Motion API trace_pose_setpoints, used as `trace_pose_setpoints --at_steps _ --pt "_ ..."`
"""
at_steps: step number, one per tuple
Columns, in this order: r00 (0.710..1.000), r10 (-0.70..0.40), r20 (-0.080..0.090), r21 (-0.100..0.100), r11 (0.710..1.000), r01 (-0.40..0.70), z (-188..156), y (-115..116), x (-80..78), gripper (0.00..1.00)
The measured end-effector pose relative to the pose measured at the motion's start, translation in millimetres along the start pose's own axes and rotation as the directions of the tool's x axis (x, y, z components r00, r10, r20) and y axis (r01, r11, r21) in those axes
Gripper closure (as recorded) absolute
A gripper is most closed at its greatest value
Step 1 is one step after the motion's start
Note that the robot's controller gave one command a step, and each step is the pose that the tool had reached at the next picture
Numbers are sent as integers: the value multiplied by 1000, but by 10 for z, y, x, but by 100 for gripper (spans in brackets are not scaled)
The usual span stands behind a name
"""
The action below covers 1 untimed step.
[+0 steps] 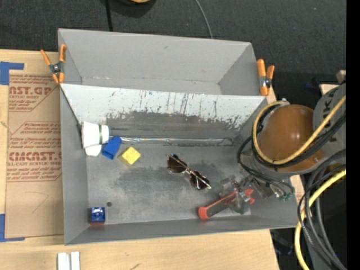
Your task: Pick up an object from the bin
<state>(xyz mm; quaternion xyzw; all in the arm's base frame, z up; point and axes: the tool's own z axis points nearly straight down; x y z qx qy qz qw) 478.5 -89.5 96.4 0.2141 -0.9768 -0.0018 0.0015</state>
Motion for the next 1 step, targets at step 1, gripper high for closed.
trace_pose_setpoints --at_steps 1 --pt "1000 0 4 3 1000 0 -873 -4 -12 100"
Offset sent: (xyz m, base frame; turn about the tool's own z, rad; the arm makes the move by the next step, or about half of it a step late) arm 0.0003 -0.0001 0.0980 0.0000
